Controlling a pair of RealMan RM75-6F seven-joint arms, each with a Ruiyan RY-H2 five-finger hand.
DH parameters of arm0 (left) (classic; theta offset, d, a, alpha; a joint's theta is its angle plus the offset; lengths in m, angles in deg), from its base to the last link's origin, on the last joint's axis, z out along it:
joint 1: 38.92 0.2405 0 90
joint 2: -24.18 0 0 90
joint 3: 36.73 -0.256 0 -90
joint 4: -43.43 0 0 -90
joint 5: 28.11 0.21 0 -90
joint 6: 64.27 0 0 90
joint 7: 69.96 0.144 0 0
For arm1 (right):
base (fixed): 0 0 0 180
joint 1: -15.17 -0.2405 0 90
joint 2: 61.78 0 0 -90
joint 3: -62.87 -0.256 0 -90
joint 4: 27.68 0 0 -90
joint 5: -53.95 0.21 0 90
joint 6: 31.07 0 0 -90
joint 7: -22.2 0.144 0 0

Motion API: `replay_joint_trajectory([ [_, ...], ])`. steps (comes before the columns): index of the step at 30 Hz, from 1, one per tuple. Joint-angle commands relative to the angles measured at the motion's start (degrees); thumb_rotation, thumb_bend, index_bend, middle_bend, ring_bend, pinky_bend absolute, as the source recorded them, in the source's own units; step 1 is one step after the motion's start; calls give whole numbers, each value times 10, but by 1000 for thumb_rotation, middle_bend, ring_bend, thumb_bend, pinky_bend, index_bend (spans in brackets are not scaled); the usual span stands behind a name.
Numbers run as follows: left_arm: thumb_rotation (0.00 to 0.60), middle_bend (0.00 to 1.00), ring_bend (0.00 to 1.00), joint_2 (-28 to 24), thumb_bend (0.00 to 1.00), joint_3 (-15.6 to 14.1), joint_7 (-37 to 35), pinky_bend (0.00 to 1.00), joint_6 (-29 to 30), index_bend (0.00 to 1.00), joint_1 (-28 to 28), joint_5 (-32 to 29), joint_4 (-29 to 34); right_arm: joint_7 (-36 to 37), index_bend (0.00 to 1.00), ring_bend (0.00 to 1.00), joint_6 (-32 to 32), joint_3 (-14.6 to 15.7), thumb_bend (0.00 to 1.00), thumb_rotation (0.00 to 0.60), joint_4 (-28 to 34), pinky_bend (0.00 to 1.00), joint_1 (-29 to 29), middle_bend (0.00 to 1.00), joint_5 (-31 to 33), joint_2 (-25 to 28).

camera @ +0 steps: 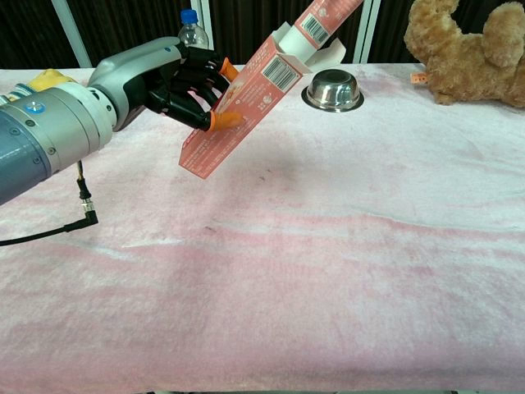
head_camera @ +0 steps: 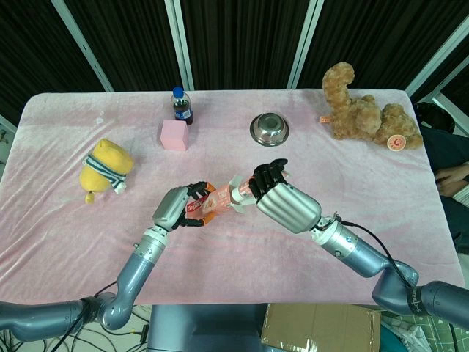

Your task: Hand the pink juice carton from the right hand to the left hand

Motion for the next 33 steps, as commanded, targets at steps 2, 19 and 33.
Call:
replay_joint_trajectory([
  [2,600,406,347,-1,328,0,0,419,1,405,1,1,1,0,752,537,0,0,390,600,0,501,0,652,-1,0],
  [19,600,406,347,-7,328,1,1,419,2,405,2,0,9,-4,752,537,4,-2,391,600,5,501,0,649,-3,1],
  [33,600,406,347,-4,328,1,7,419,3,404,1,-6,10,-3,752,537,3,0,392,600,1,501,2,649,-6,3],
])
